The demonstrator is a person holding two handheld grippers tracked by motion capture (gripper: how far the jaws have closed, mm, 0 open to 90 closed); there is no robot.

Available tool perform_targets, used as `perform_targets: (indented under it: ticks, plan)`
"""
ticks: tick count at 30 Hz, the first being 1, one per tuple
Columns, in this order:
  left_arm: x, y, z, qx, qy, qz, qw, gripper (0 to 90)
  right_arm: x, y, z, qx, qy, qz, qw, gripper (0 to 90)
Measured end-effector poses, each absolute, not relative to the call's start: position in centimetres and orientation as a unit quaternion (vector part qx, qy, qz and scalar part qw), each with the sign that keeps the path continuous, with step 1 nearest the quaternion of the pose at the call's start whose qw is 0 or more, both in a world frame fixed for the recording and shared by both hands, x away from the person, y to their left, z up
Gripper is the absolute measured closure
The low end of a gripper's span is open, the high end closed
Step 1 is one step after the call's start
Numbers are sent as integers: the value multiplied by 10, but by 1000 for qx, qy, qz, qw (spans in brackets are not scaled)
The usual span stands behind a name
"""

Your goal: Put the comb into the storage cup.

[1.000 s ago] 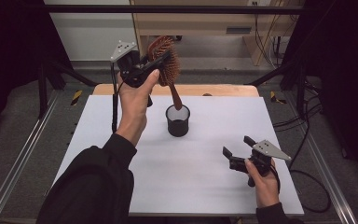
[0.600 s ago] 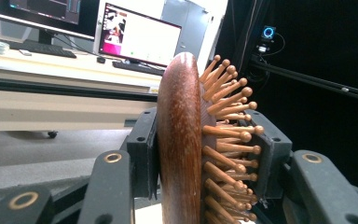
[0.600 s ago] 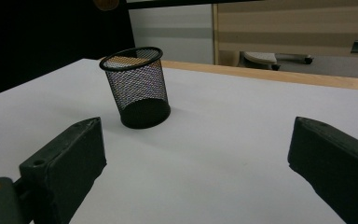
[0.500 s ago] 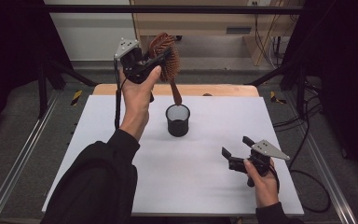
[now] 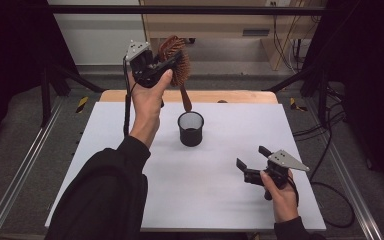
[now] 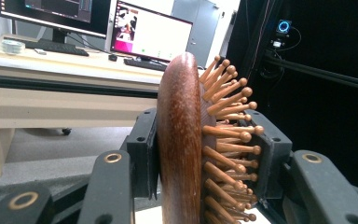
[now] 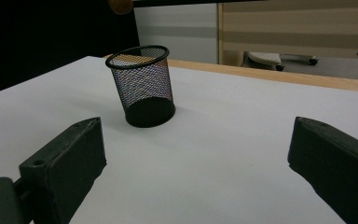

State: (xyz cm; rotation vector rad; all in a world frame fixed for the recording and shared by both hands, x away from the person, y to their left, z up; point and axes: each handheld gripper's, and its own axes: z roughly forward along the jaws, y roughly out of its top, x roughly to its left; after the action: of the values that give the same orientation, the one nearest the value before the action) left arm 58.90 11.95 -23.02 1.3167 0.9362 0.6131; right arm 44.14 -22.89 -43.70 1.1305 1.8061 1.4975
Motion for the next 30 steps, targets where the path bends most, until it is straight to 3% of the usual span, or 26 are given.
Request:
perform_targets:
  ticks: [30]
  plan:
    - [599, 117, -245, 585, 405, 270, 649, 520, 441, -227, -438, 415, 675, 548, 266, 43]
